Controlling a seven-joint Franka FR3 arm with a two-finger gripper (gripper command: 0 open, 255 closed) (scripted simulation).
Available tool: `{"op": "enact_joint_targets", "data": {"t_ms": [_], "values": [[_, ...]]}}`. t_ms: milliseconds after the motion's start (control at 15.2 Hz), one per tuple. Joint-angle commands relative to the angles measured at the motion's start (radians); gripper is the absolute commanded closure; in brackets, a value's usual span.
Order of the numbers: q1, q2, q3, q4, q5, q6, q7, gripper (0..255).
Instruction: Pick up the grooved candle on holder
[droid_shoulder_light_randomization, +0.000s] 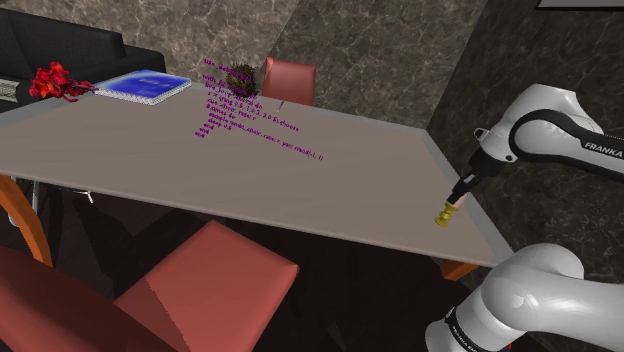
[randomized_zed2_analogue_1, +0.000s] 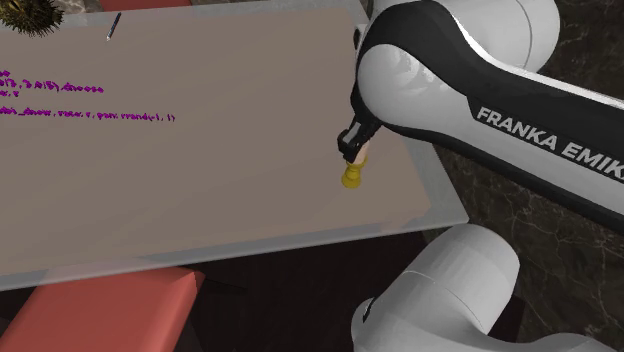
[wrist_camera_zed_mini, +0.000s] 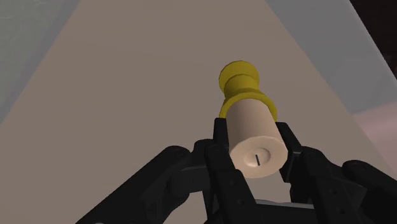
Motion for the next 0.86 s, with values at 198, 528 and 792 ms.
{"op": "enact_joint_targets", "data": {"t_ms": [198, 528, 792], "values": [[0.013, 0.004, 0.023, 0.067, 0.023, -0.062, 0.001, 255], [0.025, 0.016, 0.044, 0.137, 0.044, -0.12, 0.003, 255], [0.03, 0.022, 0.052, 0.168, 0.053, -0.144, 0.003, 255]]}}
